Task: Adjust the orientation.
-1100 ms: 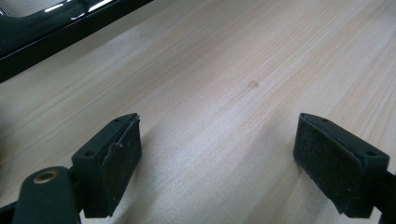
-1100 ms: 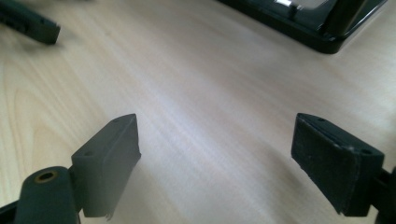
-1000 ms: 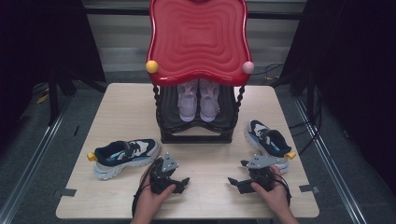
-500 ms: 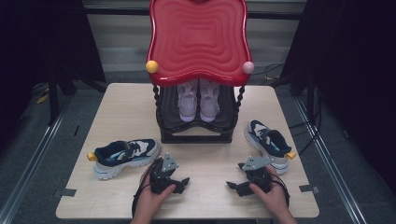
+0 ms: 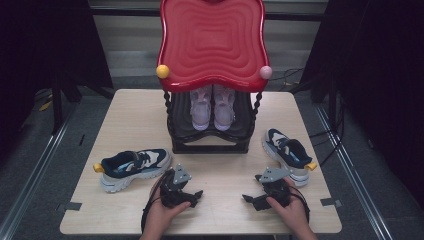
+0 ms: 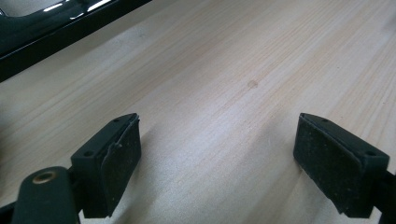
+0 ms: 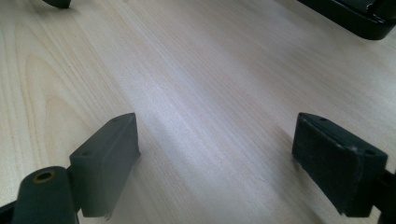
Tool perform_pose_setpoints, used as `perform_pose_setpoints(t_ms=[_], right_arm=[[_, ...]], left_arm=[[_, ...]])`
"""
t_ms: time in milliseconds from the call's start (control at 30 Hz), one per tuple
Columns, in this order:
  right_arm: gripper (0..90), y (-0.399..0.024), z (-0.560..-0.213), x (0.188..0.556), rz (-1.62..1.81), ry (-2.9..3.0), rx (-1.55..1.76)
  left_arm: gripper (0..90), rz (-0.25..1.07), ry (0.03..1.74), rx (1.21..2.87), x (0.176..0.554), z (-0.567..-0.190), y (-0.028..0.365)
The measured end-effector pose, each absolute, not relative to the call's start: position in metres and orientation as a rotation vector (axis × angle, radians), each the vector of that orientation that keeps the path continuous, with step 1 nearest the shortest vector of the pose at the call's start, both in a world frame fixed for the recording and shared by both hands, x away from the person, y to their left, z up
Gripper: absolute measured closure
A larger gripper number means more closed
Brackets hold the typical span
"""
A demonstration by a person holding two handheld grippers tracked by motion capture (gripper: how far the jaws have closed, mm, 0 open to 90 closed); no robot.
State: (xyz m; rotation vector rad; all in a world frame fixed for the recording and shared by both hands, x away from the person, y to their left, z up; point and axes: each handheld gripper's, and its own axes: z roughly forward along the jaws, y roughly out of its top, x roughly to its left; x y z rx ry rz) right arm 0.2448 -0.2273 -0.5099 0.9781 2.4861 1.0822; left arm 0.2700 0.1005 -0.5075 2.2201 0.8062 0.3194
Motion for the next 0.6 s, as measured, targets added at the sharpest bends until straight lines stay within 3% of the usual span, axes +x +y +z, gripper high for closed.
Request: perform_pose_setpoints(t_ms=[600], right_arm=[[13.9,-0.227,-0.510,0.245,1.082,2.485,0.978]], left_arm=[[17.7,0.313,0.845,2.219,0.276,-0.495,0.108]])
